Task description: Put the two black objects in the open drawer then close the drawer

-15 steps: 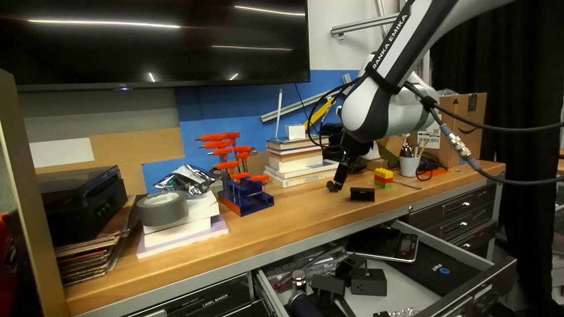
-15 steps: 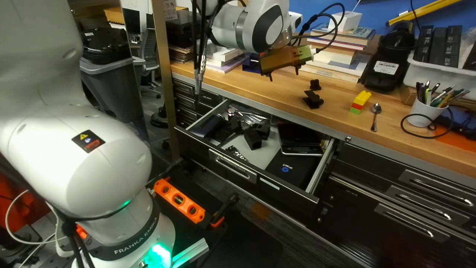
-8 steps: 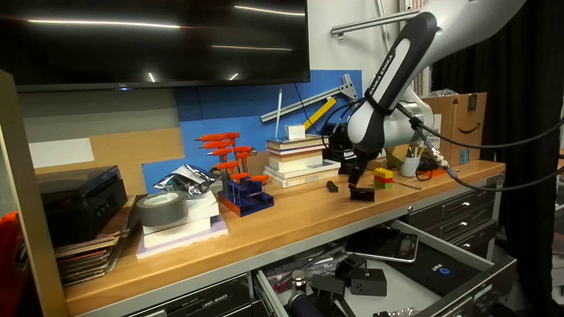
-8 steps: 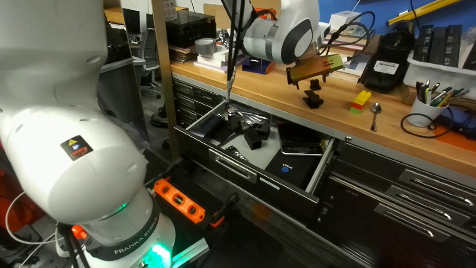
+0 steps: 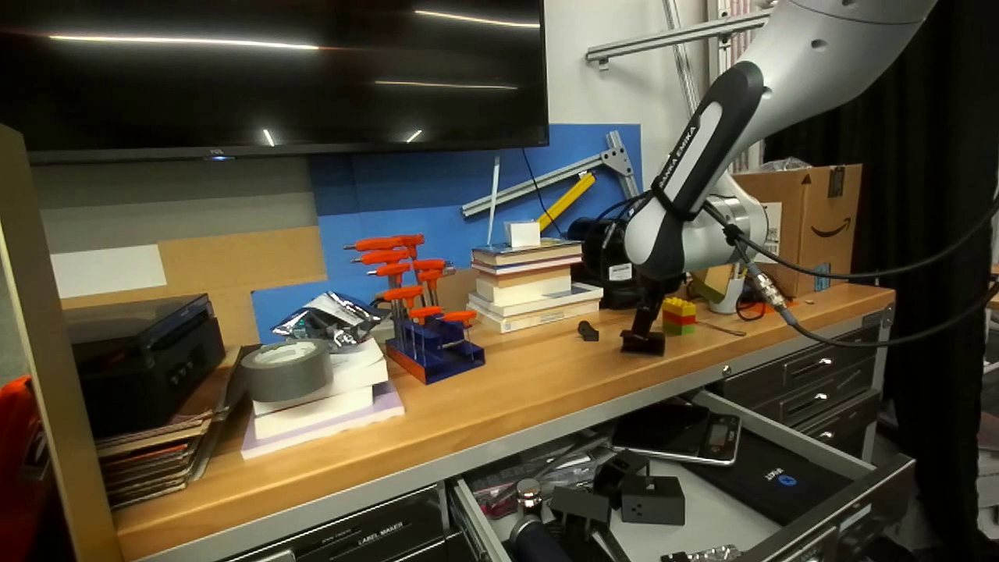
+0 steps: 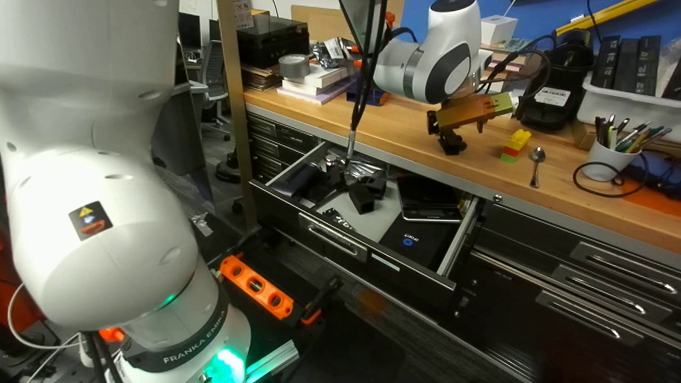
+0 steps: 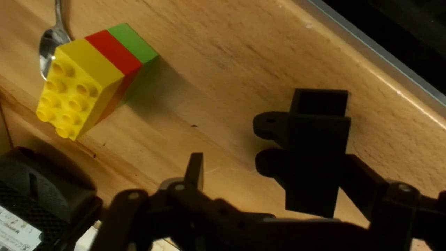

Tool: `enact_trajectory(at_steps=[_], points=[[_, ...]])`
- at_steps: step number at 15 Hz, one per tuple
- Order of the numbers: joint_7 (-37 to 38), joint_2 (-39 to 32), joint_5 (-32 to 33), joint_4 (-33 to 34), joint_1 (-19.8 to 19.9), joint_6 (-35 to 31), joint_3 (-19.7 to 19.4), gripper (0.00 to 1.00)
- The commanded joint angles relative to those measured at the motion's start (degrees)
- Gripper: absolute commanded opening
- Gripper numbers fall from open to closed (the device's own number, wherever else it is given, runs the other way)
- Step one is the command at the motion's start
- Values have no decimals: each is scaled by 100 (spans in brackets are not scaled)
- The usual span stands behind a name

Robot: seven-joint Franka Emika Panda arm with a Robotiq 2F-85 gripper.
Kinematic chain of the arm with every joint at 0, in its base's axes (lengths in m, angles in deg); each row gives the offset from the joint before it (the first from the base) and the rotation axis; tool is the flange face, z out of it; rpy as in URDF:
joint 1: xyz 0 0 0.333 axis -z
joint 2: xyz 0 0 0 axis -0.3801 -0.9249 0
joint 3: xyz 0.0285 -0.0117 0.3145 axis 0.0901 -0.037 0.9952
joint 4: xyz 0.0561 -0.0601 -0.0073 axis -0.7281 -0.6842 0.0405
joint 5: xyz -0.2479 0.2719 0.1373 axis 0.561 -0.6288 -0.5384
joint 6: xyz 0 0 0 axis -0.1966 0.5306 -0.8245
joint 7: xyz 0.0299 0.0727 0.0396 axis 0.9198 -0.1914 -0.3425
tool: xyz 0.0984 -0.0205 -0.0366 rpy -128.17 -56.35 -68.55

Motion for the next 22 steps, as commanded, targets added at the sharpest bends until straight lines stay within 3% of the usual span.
enact_trajectory(at_steps=[1, 2, 3, 4, 9, 12, 18, 22], points=[[54, -40, 246, 281, 302, 377, 316, 100], [62, -44, 252, 296, 330, 420, 351, 100], [42, -61, 218, 325, 385, 458, 415, 75], [39, -62, 208, 347, 412, 514, 447, 74], [44, -87, 257, 371, 427, 621, 464, 35], [396, -44, 583, 334, 188, 715, 131, 12], [1256, 588, 1188, -349, 85, 1357, -272, 16], [1956, 1252, 1721, -1190, -34, 1678, -404, 16]])
